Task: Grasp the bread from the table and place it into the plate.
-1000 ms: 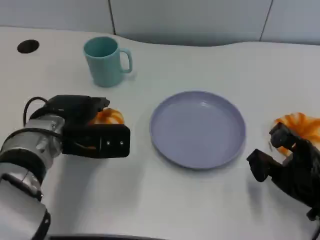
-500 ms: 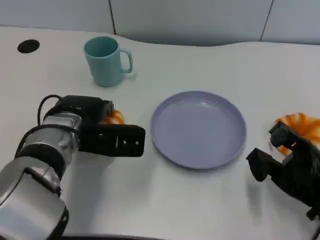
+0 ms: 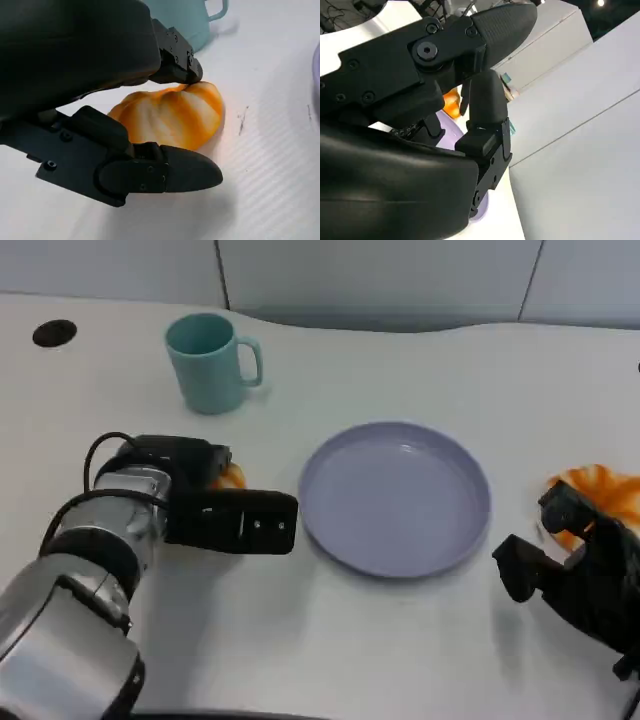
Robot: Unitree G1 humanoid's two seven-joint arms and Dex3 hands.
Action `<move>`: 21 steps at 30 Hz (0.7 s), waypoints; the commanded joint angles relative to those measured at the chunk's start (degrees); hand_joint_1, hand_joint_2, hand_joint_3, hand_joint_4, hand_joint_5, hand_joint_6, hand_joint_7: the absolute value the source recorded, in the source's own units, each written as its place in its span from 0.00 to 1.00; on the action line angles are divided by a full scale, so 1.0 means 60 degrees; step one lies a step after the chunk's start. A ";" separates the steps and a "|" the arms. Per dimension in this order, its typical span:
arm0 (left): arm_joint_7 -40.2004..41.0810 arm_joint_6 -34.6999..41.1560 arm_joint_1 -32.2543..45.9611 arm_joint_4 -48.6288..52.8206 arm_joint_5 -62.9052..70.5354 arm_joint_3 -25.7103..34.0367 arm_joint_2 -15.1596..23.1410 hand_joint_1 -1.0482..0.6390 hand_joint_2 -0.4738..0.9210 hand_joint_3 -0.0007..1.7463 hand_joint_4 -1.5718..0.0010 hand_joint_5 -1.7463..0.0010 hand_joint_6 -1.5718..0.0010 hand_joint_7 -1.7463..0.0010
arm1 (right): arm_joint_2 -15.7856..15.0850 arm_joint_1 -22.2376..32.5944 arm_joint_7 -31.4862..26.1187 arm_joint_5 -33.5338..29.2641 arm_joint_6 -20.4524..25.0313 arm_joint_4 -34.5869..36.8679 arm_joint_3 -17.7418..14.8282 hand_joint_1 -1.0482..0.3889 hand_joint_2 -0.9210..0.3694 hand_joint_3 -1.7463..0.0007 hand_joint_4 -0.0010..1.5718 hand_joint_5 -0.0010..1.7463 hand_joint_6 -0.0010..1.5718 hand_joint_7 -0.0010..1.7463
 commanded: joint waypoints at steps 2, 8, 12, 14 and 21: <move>0.0151 0.0409 -0.0123 0.0098 -0.0200 0.0293 0.0005 0.26 1.00 0.16 0.87 0.98 0.84 0.98 | -0.0070 0.0066 0.0075 0.0135 -0.0073 -0.0021 -0.0165 0.46 0.03 1.00 0.58 1.00 0.42 1.00; 0.0522 0.0431 -0.0083 0.0086 -0.0306 0.0558 0.0000 0.42 0.99 0.04 0.65 0.96 0.60 0.96 | -0.0038 0.0137 -0.0175 0.0120 -0.0001 -0.0226 -0.0124 0.45 0.03 1.00 0.58 1.00 0.42 1.00; 0.0298 0.0502 -0.0116 0.0099 -0.0407 0.0768 -0.0015 0.49 1.00 0.02 0.51 0.96 0.52 0.98 | -0.0021 0.0176 -0.0257 0.0146 0.0023 -0.0314 -0.0105 0.45 0.04 1.00 0.59 1.00 0.43 1.00; 0.0176 0.0561 -0.0138 0.0107 -0.0402 0.0789 -0.0014 0.51 1.00 0.03 0.49 0.96 0.51 0.97 | -0.0020 0.0154 -0.0191 0.0162 -0.0019 -0.0254 -0.0112 0.45 0.04 1.00 0.59 1.00 0.43 1.00; -0.0191 0.0590 -0.0162 0.0107 -0.0549 0.0953 0.0040 0.58 1.00 0.06 0.53 0.99 0.54 1.00 | -0.0012 0.0134 -0.0158 0.0191 -0.0052 -0.0200 -0.0129 0.46 0.03 1.00 0.58 1.00 0.42 1.00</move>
